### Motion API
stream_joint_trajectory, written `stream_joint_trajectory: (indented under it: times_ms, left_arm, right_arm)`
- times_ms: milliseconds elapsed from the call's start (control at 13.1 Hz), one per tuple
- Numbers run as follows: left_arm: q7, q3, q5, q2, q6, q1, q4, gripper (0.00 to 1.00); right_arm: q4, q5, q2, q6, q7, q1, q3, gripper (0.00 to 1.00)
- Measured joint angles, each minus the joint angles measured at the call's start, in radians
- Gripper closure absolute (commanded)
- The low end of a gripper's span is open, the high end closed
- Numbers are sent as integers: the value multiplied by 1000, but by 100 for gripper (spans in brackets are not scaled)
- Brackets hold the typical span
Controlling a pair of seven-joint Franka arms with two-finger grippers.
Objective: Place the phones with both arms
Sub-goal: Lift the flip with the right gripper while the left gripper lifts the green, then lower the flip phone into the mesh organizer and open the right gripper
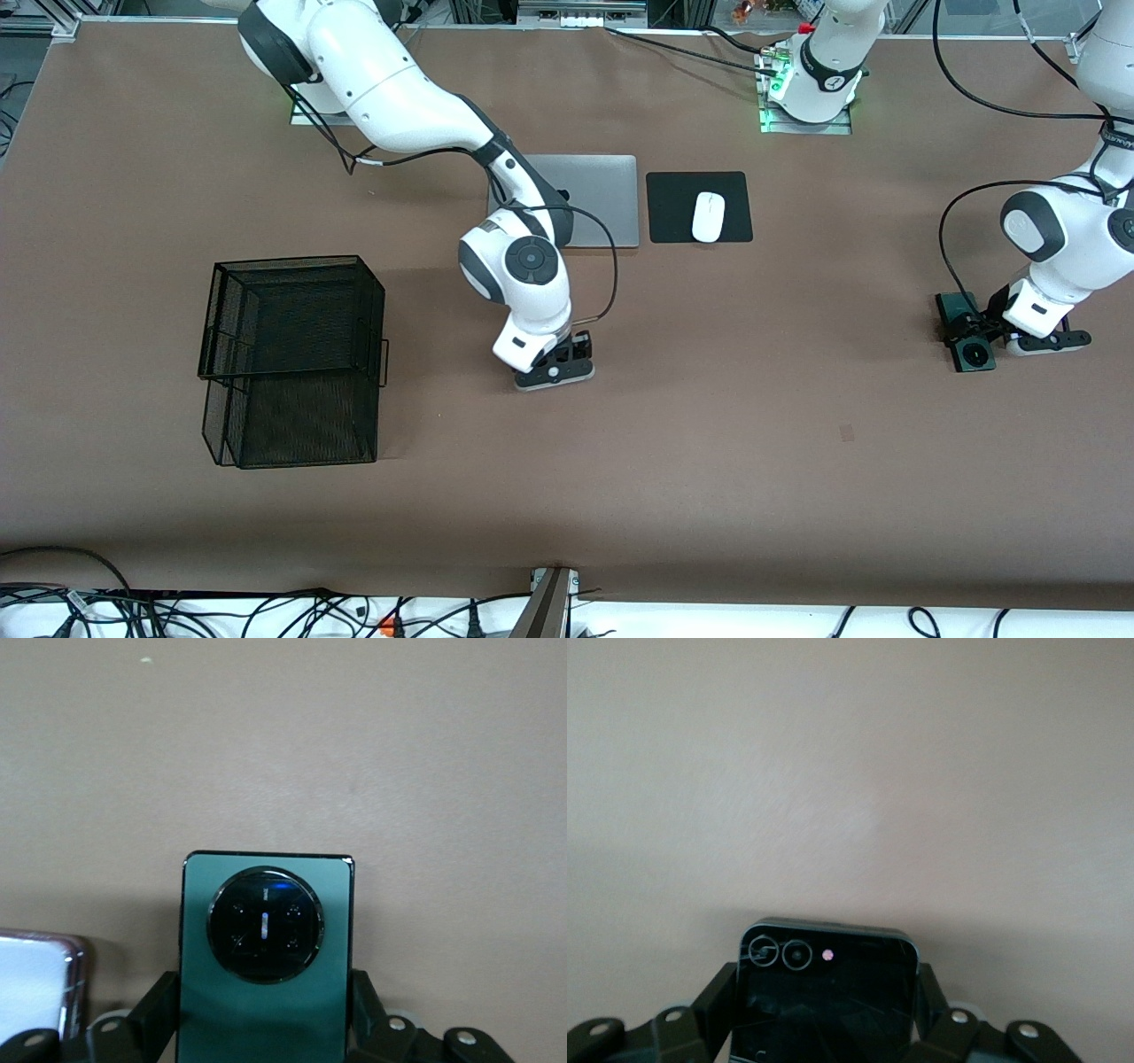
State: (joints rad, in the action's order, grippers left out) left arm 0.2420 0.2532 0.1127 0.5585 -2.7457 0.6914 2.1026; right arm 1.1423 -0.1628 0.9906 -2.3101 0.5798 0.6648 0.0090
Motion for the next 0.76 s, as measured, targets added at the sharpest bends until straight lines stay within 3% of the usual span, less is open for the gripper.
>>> stream_joint_trajectory:
  times_ms: [381,762]
  left_arm:
    - [-63,1,0,-12,265,-69,-157,100]
    - [-267,8,0,-20,404,-226,-265,100]
  right_arm:
    - [-13,0,-165,159,-6,-105,-47,91]
    - [0,21,-303,473,-226,-299,-50,91]
